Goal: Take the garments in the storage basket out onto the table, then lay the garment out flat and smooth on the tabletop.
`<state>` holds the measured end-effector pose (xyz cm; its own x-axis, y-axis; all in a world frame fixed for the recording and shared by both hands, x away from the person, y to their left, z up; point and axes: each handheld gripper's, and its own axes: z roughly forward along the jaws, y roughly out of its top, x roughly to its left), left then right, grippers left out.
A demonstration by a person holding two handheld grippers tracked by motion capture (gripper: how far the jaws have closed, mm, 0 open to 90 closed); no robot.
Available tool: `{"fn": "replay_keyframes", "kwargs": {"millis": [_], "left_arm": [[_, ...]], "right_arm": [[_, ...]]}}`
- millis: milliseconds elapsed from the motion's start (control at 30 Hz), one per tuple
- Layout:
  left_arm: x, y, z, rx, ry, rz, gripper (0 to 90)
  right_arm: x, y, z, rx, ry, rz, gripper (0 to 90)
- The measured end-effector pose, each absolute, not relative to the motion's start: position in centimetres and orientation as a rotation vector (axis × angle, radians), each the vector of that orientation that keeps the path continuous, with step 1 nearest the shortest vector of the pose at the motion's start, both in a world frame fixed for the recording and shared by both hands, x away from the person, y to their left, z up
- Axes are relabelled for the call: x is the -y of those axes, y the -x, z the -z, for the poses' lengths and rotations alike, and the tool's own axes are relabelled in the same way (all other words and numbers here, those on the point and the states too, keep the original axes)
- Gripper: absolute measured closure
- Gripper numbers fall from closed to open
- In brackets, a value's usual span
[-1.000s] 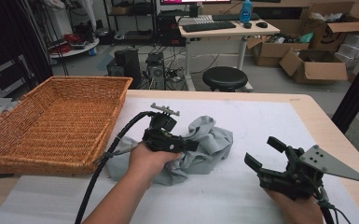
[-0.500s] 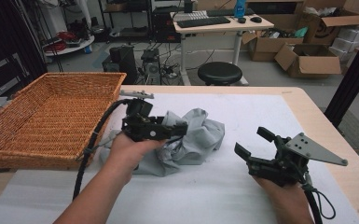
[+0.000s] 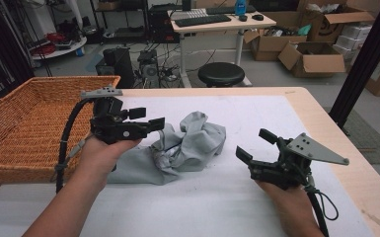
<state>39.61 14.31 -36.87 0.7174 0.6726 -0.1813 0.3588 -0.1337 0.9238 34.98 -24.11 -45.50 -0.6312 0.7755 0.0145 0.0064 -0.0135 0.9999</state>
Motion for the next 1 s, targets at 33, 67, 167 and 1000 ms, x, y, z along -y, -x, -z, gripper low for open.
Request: {"fn": "replay_keyframes", "kwargs": {"millis": [33,67,167,1000], "left_arm": [[-14.3,-39.5,37.1,-0.822,-1.738,-0.307,20.5],[-14.3,-39.5,37.1,-0.822,-1.738,-0.307,20.5],[-14.2,-39.7,37.5,-0.827,-1.750,-0.270,20.5],[-10.9,-42.0,41.4,-0.779,-1.960,-0.174,83.6]], "right_arm": [[24.1,-34.9,45.5,-1.686,-0.815,-1.703,10.7],[24.1,-34.9,45.5,-1.686,-0.815,-1.703,10.7],[24.1,-35.0,45.5,-1.692,-0.819,-1.704,10.8],[15.5,-40.0,43.2,-2.188,-0.698,-1.589,58.6]]}}
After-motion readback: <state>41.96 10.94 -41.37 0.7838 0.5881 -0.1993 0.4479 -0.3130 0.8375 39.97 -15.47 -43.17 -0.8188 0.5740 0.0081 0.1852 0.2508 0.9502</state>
